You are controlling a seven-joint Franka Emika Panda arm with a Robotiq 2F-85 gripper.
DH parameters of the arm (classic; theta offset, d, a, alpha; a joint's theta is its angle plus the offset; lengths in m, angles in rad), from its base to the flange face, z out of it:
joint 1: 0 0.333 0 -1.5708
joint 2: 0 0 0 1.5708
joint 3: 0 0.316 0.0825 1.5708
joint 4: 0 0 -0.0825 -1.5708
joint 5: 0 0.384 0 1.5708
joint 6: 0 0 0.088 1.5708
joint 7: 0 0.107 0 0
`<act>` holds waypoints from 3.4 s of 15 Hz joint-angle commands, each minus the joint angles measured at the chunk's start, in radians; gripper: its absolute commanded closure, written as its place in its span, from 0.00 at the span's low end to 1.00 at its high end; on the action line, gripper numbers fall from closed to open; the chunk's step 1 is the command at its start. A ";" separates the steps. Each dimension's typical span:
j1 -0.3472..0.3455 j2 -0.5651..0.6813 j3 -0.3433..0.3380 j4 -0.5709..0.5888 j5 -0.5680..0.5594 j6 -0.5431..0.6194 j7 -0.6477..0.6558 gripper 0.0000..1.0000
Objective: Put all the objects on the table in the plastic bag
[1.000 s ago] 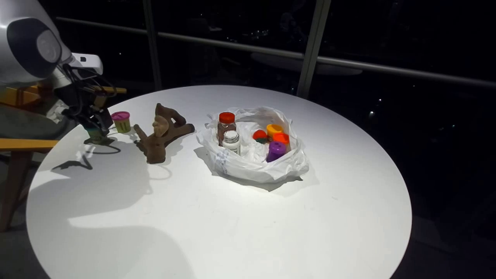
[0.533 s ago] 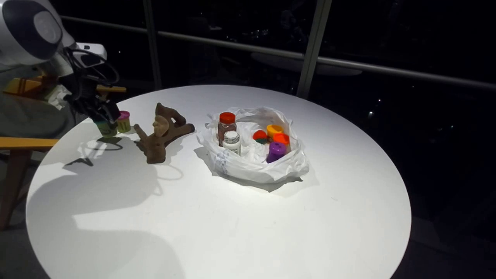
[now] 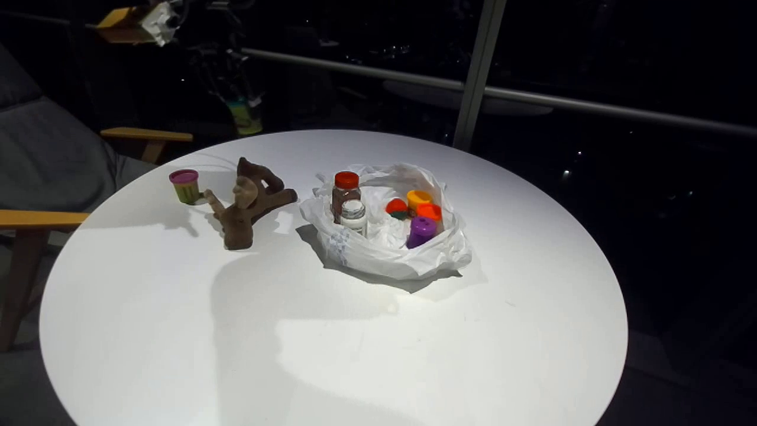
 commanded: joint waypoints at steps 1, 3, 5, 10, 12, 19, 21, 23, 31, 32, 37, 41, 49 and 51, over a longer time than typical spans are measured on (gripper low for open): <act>-0.179 -0.031 0.058 0.028 -0.062 -0.039 0.055 0.77; -0.286 -0.031 0.091 0.029 -0.048 -0.024 0.051 0.77; -0.382 -0.037 0.121 0.016 -0.051 -0.004 0.054 0.77; -0.553 0.004 0.170 0.021 -0.001 0.036 0.020 0.77; -0.598 0.019 0.203 0.010 0.041 0.060 -0.010 0.77; -0.625 0.171 0.263 0.052 0.153 0.154 -0.056 0.77; -0.614 0.230 0.252 0.090 0.153 0.187 -0.053 0.77; -0.617 0.232 0.257 0.106 0.166 0.196 -0.064 0.77; -0.641 0.236 0.267 0.141 0.233 0.185 -0.126 0.77; -0.645 0.228 0.270 0.133 0.239 0.181 -0.141 0.77; -0.654 0.208 0.266 0.107 0.271 0.188 -0.203 0.77; -0.675 0.288 0.269 0.171 0.304 0.175 -0.210 0.77; -0.686 0.379 0.280 0.222 0.359 0.146 -0.252 0.26; -0.660 0.332 0.261 0.180 0.354 0.188 -0.231 0.12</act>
